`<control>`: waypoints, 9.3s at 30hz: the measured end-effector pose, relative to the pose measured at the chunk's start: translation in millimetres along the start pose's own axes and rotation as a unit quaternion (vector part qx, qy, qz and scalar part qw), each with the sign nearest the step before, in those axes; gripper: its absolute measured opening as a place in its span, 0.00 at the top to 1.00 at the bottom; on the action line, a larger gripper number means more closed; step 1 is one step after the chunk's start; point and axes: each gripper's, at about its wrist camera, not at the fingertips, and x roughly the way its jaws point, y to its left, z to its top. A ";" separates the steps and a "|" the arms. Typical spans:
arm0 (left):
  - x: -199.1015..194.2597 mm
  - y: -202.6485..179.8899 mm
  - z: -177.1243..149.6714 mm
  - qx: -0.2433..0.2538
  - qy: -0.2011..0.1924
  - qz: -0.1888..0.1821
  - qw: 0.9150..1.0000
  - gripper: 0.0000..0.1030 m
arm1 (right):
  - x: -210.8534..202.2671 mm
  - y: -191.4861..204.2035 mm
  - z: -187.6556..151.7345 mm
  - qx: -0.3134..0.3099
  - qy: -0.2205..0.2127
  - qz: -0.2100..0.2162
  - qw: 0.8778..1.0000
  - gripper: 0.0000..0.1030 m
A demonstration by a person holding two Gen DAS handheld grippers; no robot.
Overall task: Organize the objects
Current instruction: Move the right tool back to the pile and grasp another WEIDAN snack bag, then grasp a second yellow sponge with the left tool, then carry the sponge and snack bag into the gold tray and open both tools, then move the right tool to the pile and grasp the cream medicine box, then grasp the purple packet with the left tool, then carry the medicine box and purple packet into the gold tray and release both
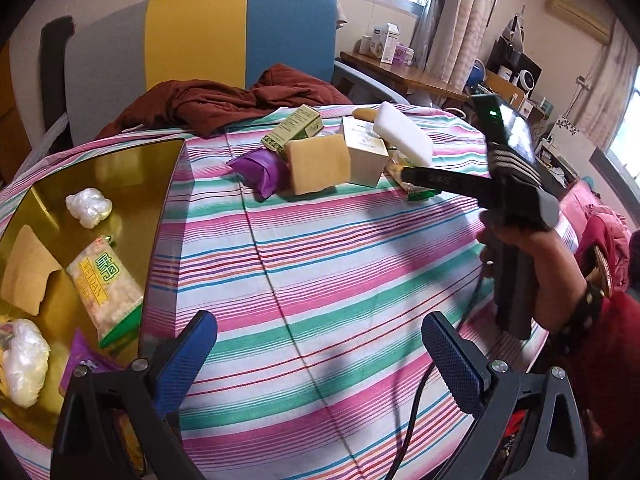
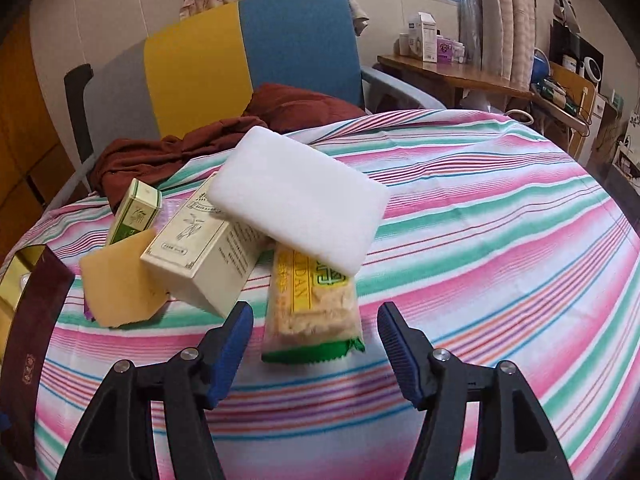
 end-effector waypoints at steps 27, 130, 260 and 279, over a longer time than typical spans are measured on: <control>60.6 0.7 63.9 -0.022 0.012 0.057 0.998 0.00 | -15.3 -16.7 -36.4 -0.015 0.019 -0.021 0.999 0.52; -78.1 156.9 -38.5 -0.158 -0.159 0.020 0.974 0.59 | -115.9 214.5 -72.6 -0.064 -0.050 0.239 0.968 0.55; 62.7 -11.3 38.7 -0.004 -0.127 0.041 0.991 0.69 | -60.6 28.2 -66.7 0.022 -0.115 0.053 0.992 0.48; 51.1 -8.7 -0.1 0.000 -0.105 0.013 0.994 0.69 | -79.8 25.0 -92.6 0.086 -0.099 0.072 0.989 0.48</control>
